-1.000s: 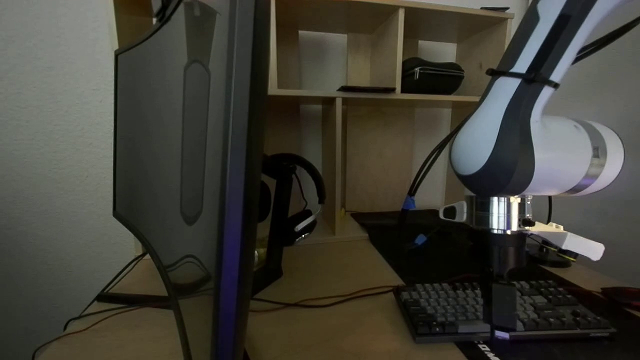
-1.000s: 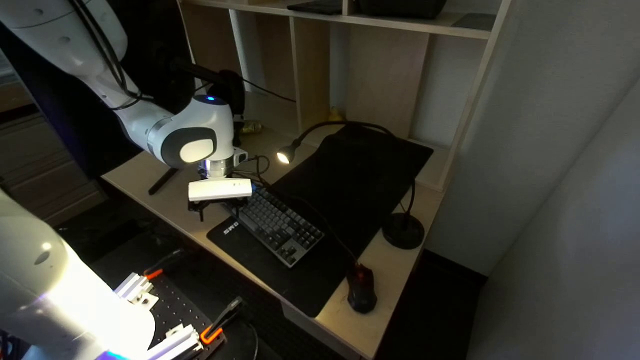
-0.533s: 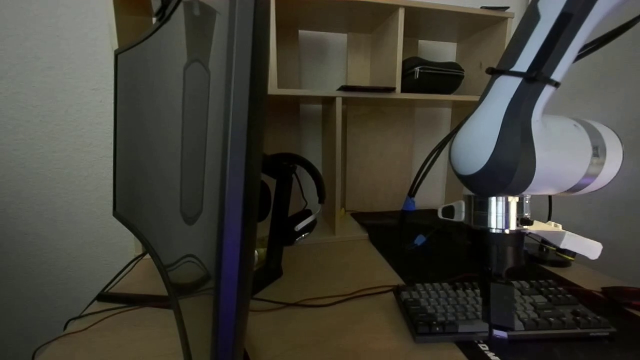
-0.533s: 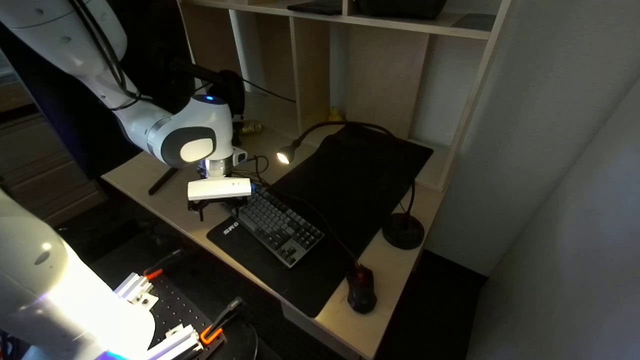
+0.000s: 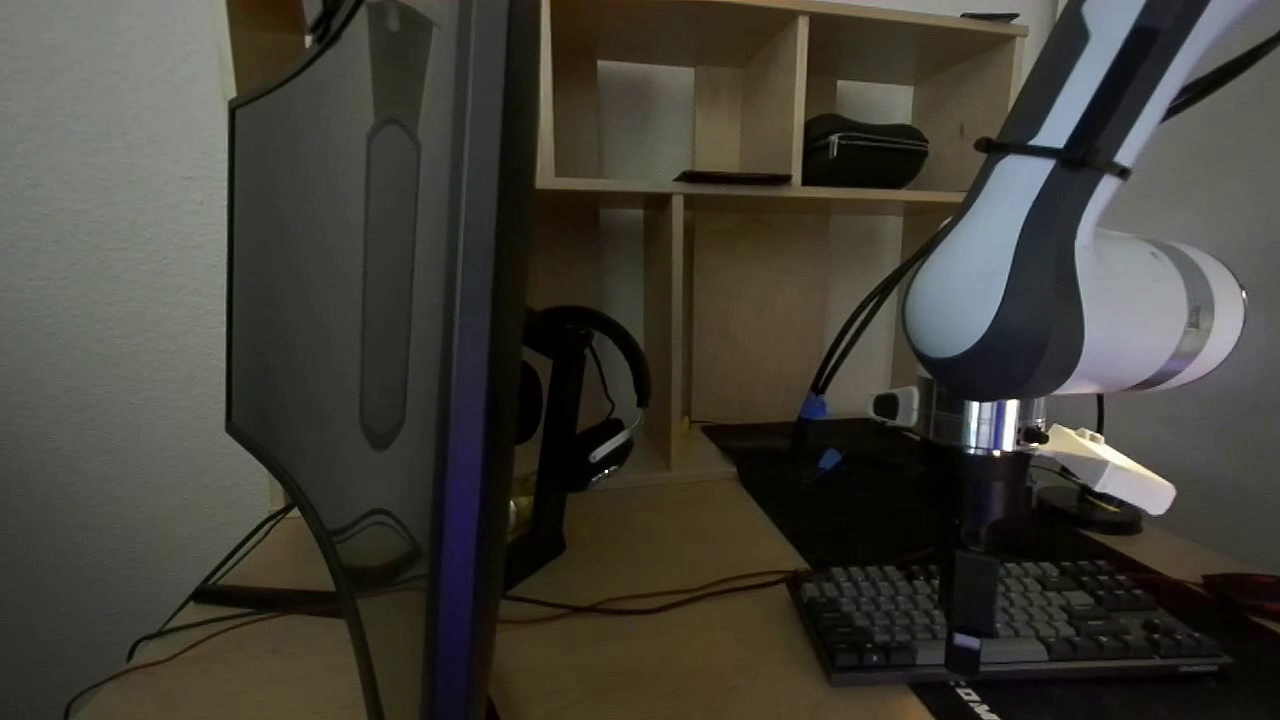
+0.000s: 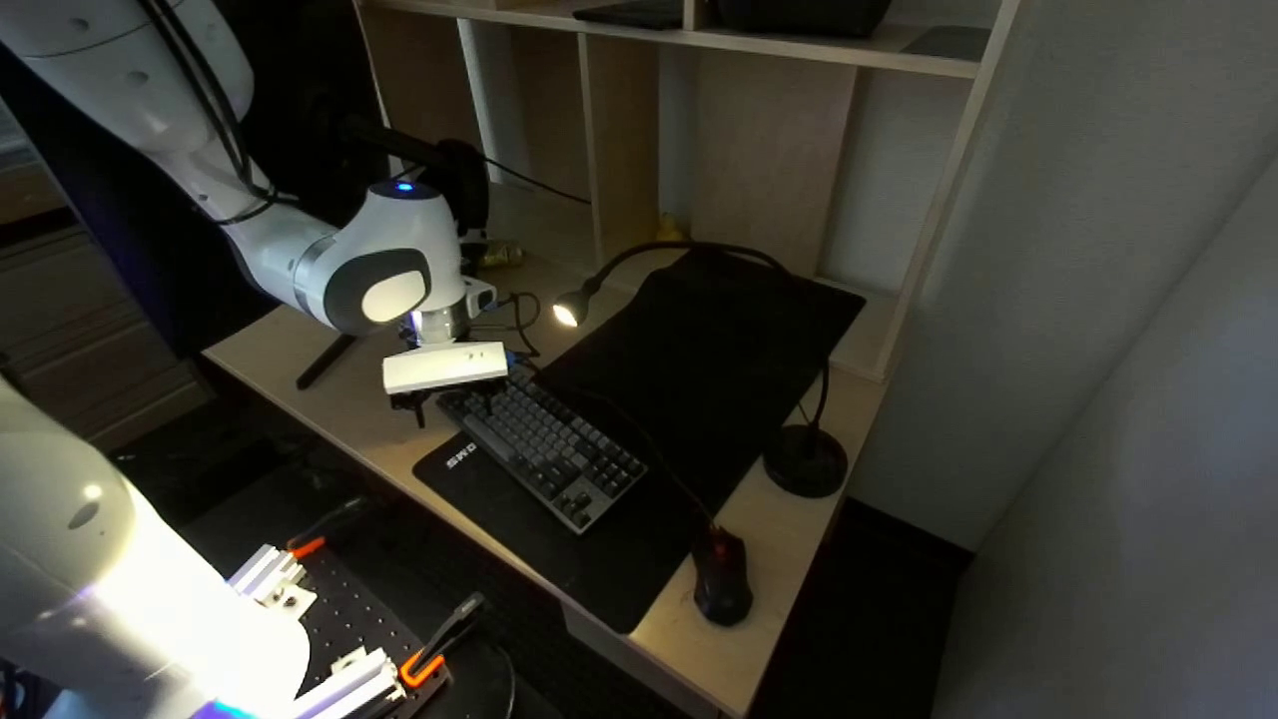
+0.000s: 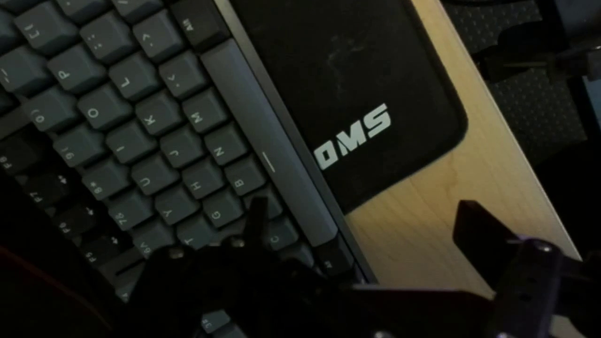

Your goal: Hang the headphones on the monitor, turn on the desk lamp, then press the spacebar on the keyboard

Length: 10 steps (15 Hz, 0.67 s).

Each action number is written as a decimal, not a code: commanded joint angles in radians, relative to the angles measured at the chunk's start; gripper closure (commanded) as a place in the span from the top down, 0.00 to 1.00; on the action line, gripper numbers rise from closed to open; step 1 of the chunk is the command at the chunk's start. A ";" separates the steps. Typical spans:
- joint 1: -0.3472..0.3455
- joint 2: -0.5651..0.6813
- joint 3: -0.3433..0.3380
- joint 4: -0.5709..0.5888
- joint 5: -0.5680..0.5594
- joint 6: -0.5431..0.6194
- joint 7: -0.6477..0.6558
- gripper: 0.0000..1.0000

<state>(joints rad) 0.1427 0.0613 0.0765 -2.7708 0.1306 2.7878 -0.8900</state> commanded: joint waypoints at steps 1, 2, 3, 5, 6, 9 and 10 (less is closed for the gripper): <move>-0.056 -0.112 0.005 0.009 0.004 -0.229 -0.045 1.00; -0.056 -0.136 -0.008 0.023 -0.016 -0.301 -0.024 1.00; -0.056 -0.155 -0.016 0.038 0.005 -0.370 -0.036 1.00; -0.039 -0.119 -0.016 0.039 -0.001 -0.318 -0.010 1.00; -0.039 -0.141 -0.021 0.041 -0.001 -0.344 -0.011 1.00; -0.038 -0.155 -0.023 0.040 -0.002 -0.359 -0.011 1.00; -0.038 -0.154 -0.023 0.040 -0.002 -0.359 -0.011 1.00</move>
<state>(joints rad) 0.0987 -0.0931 0.0588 -2.7318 0.1300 2.4301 -0.9017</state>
